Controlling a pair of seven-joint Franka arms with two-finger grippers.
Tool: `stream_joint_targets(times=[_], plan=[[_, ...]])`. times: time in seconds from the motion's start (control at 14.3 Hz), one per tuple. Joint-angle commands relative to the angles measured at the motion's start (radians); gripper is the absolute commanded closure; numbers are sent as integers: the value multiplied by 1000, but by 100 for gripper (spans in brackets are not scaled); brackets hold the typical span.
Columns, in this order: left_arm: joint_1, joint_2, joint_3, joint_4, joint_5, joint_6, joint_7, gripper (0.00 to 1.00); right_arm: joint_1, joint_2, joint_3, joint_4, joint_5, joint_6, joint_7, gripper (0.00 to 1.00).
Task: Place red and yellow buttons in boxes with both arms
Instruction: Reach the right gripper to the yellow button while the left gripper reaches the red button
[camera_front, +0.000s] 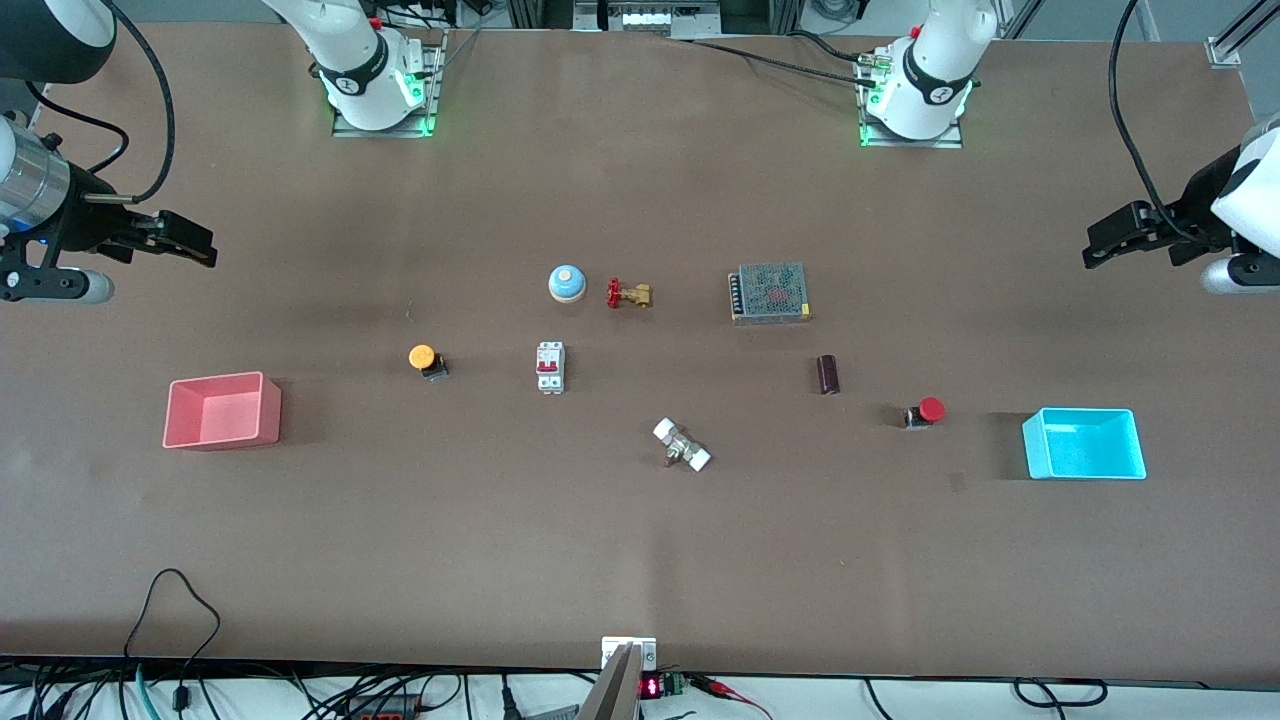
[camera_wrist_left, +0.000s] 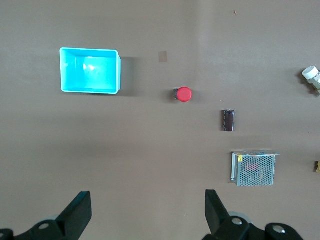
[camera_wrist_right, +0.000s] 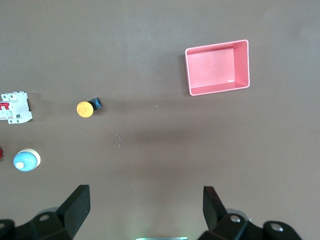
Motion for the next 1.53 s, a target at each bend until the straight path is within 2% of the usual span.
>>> stream_joint_targets(times=[0.0,0.35,0.49,0.77,0.84,0.98,1.12,1.26,1.47], plan=[[5,-25,-5,-13,5,3,25,0,-1,-9,1,-6,3,-8,-6,0],[-17,27,-20,-12,8,3,27,0,2,3,1,-9,0,-8,-10,0],[-18,71,-46,-12,8,6,27,0,10,105,4,-8,13,-7,-32,0],[-21,212,-102,-15,6,44,10,0,152,211,4,-23,-22,133,-32,0],[-30,237,-102,-26,5,70,8,0,163,251,6,-26,-48,149,-33,0],[-55,280,-102,-81,5,162,-25,0,165,290,10,-59,-39,237,-30,0],[-55,305,-103,-172,5,307,-28,0,164,276,49,-159,-36,393,-16,0],[-52,319,-102,-255,5,446,-28,0,170,276,56,-216,-33,514,51,0],[-34,342,-102,-283,3,512,-59,0,162,270,90,-320,-31,662,73,0]])
